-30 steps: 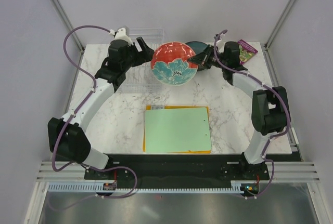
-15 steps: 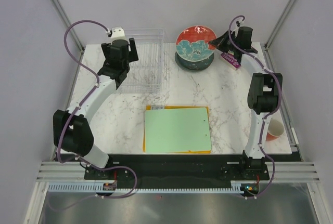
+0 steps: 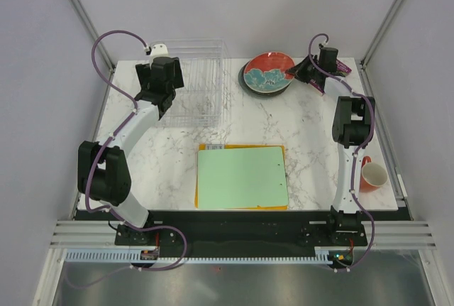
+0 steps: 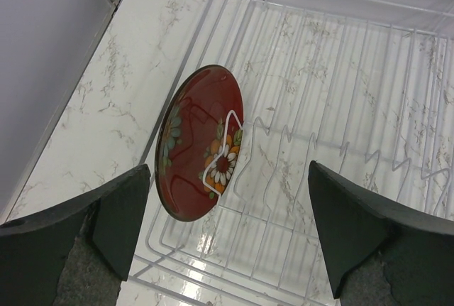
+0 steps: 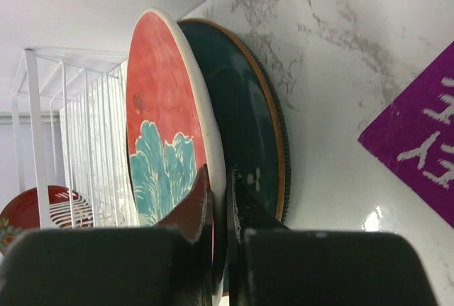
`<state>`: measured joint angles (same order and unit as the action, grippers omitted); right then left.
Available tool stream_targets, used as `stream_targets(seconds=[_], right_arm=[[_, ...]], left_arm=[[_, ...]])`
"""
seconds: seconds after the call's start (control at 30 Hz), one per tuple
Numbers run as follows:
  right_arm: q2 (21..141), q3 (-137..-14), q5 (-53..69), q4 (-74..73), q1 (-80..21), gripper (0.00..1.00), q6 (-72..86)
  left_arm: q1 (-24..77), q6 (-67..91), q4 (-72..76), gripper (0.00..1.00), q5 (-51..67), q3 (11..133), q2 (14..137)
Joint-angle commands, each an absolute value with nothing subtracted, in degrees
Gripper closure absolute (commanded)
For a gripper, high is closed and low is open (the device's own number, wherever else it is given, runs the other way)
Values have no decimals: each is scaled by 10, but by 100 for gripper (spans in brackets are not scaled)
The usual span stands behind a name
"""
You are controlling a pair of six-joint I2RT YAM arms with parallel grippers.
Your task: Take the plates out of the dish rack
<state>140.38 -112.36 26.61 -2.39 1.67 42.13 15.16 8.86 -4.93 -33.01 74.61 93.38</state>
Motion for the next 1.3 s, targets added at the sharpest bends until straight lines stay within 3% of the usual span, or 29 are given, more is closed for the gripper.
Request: stream_targets(seconds=[0.0, 0.03, 0.07, 0.23, 0.33, 0.53, 0.67, 0.83, 1.27], right_arm=[[1393, -1171, 294, 40, 16, 100, 434], [1393, -1169, 293, 40, 15, 100, 431], [1395, -1164, 292, 39, 15, 78, 429], [1394, -1172, 295, 8, 14, 26, 408], [1386, -1171, 291, 1, 14, 13, 396], [1362, -1204, 211, -123, 4, 7, 295], [1395, -1292, 165, -233, -31, 4, 235], [1427, -1331, 156, -245, -40, 4, 236], [1423, -1296, 109, -259, -43, 4, 209]], left_arm=[[147, 81, -26, 2, -352, 749, 940], [146, 83, -27, 2, -350, 748, 940], [146, 86, -32, 2, -349, 748, 941], [146, 100, -42, 2, -341, 744, 937], [146, 106, -48, 2, -338, 744, 936], [145, 105, -56, 2, -342, 742, 936], [142, 108, -65, 2, -358, 743, 946], [134, 116, -75, 2, -355, 738, 950], [123, 122, -83, 2, -352, 740, 957]])
